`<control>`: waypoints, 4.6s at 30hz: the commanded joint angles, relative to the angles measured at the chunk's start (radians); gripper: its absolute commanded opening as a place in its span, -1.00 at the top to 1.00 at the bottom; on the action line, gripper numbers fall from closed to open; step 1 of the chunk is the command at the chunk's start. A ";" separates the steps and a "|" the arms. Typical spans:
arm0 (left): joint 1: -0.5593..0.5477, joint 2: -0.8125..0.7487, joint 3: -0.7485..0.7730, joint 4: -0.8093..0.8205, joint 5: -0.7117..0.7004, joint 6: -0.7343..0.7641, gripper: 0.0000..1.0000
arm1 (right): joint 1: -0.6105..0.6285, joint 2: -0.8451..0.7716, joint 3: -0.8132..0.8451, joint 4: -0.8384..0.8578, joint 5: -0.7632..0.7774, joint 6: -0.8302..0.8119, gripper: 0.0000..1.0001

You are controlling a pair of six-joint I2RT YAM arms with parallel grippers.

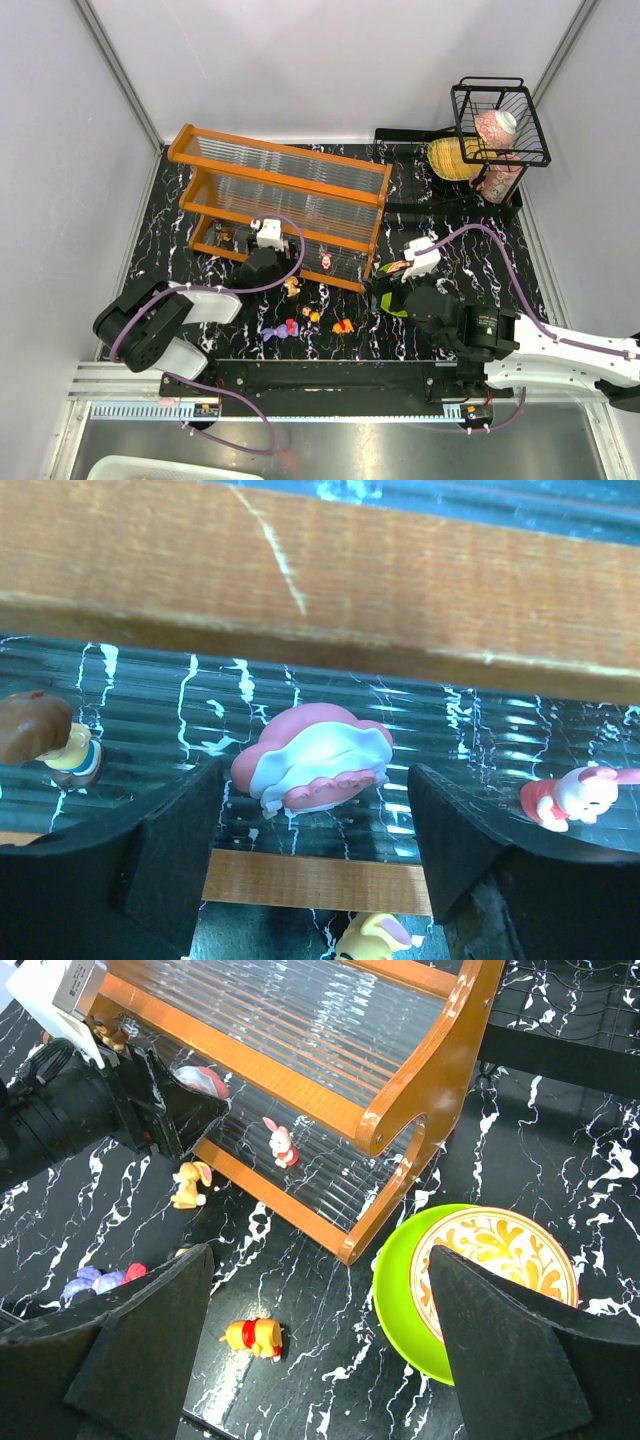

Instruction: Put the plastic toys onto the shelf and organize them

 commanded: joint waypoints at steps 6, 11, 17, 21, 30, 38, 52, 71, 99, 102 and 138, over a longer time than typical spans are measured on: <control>0.005 0.014 -0.007 0.084 -0.014 -0.006 -0.59 | -0.002 -0.011 0.021 0.019 0.022 0.014 -0.89; 0.005 0.005 -0.009 0.084 -0.017 -0.006 -0.66 | -0.002 -0.011 0.019 0.019 0.020 0.014 -0.89; 0.003 -0.061 -0.004 0.031 -0.012 0.010 -0.78 | -0.002 -0.013 0.024 0.019 0.022 0.009 -0.91; 0.000 -0.185 -0.013 -0.037 -0.005 0.011 -0.86 | -0.001 -0.010 0.028 0.019 0.025 0.006 -0.92; -0.101 -0.504 0.005 -0.382 -0.067 -0.073 -0.98 | -0.002 -0.016 0.048 0.016 0.002 -0.011 -0.93; -0.172 -0.710 0.060 -0.821 -0.135 -0.280 -0.98 | -0.002 0.087 0.056 -0.020 -0.072 0.115 -0.93; -0.192 -0.926 0.018 -1.210 -0.126 -0.527 -0.98 | -0.057 0.179 -0.050 0.060 -0.412 0.161 -0.84; -0.204 -0.928 0.033 -1.220 -0.144 -0.530 -0.98 | -0.189 0.533 -0.039 0.194 -0.718 0.235 -0.57; -0.207 -0.937 0.013 -1.218 -0.156 -0.538 -0.98 | -0.189 0.737 0.108 0.017 -0.641 0.247 -0.49; -0.207 -0.939 0.013 -1.220 -0.158 -0.536 -0.98 | -0.189 0.742 0.105 0.017 -0.655 0.247 -0.52; -0.207 -0.960 0.002 -1.220 -0.159 -0.546 -0.98 | -0.188 0.805 0.137 0.019 -0.716 0.215 -0.37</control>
